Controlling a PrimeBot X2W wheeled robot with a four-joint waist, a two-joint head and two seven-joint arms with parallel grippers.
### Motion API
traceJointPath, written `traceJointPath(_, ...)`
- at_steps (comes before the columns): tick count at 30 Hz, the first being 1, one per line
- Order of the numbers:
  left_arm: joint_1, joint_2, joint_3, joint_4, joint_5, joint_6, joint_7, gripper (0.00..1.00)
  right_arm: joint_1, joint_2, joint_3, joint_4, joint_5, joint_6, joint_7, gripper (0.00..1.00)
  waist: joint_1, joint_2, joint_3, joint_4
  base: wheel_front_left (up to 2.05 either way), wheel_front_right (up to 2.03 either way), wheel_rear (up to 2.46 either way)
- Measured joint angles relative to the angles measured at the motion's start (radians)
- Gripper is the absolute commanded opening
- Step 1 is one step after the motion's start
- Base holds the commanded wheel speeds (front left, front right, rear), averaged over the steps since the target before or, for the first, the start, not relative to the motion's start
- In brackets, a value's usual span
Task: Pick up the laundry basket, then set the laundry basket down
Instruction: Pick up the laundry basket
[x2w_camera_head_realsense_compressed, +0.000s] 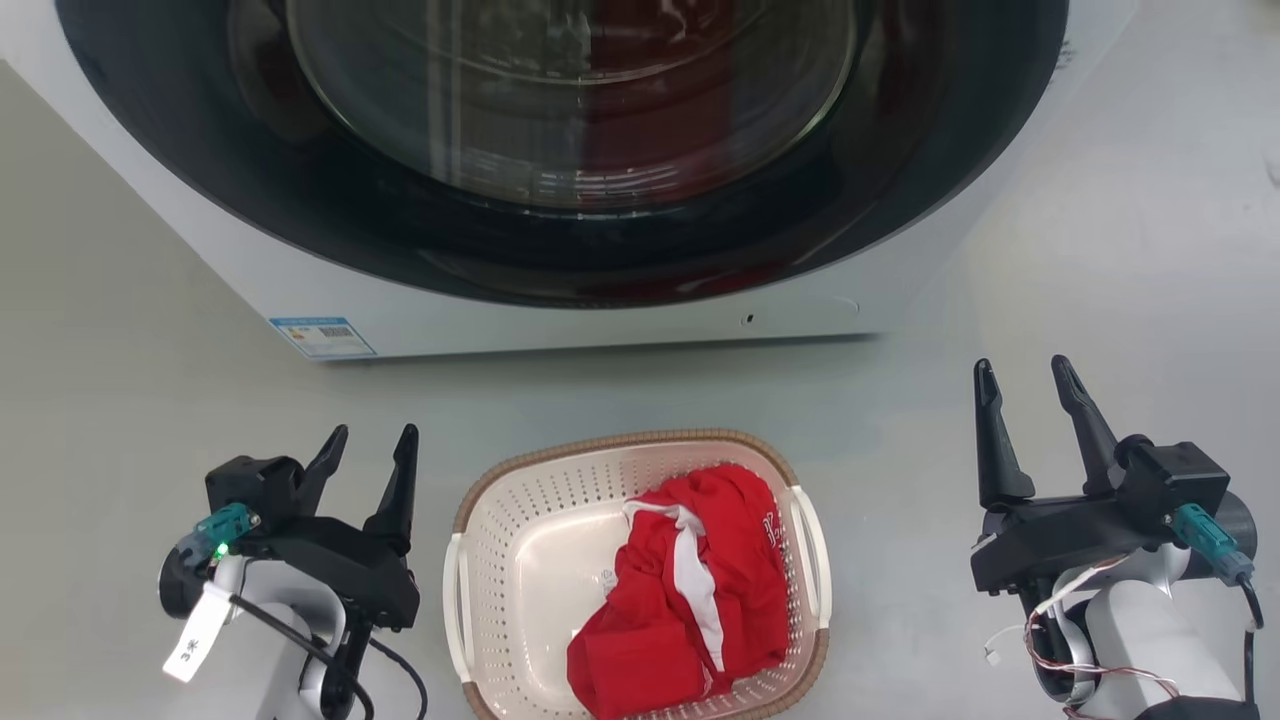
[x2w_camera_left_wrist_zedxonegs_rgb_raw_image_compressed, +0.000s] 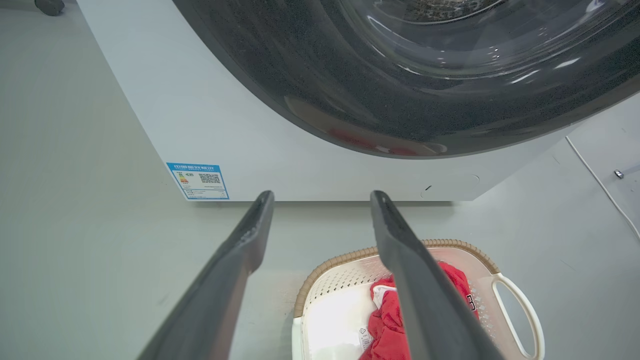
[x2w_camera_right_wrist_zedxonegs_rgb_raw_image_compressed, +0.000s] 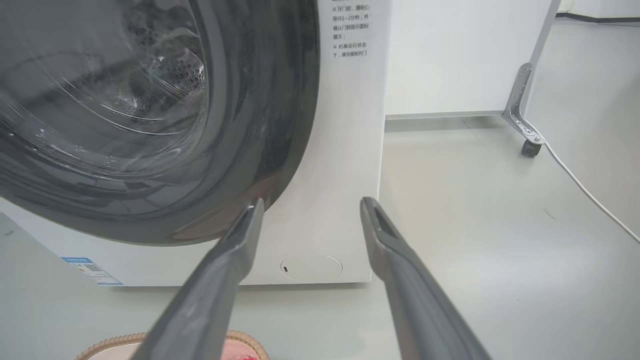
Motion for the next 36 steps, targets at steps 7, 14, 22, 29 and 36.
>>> traceJointPath(7, 0.076, 0.018, 0.028, -0.149, 0.054, 0.06, 0.0, 1.0, 0.047, -0.009, -0.007, -0.072, -0.023, -0.009, 0.0, 1.0, 0.0, 0.0, -0.075, -0.001, 0.0, 0.0, 0.0)
traceJointPath(14, 0.167, 0.037, 0.054, -0.321, 0.11, 0.112, 0.0, 1.0, 0.103, -0.016, -0.012, -0.121, -0.033, -0.018, 0.0, 1.0, 0.0001, 0.0, -0.148, 0.0, 0.0, 0.0, 0.0)
traceJointPath(22, 0.303, 0.064, 0.074, -0.495, 0.153, 0.162, 0.0, 1.0, 0.201, -0.023, -0.015, -0.158, -0.04, -0.027, 0.0, 1.0, 0.0, -0.0001, -0.239, 0.005, 0.0, 0.0, 0.0)
traceJointPath(29, 0.393, 0.073, 0.092, -0.595, 0.18, 0.182, 0.0, 1.0, 0.272, -0.022, -0.014, -0.178, -0.04, -0.035, 0.0, 1.0, 0.0001, -0.0001, -0.288, 0.008, 0.0, 0.0, 0.0)
traceJointPath(36, 0.438, 0.076, 0.107, -0.656, 0.189, 0.191, 0.0, 1.0, 0.29, -0.021, -0.01, -0.198, -0.039, -0.035, 0.0, 1.0, 0.0002, -0.0001, -0.297, 0.009, 0.0, 0.0, 0.0)
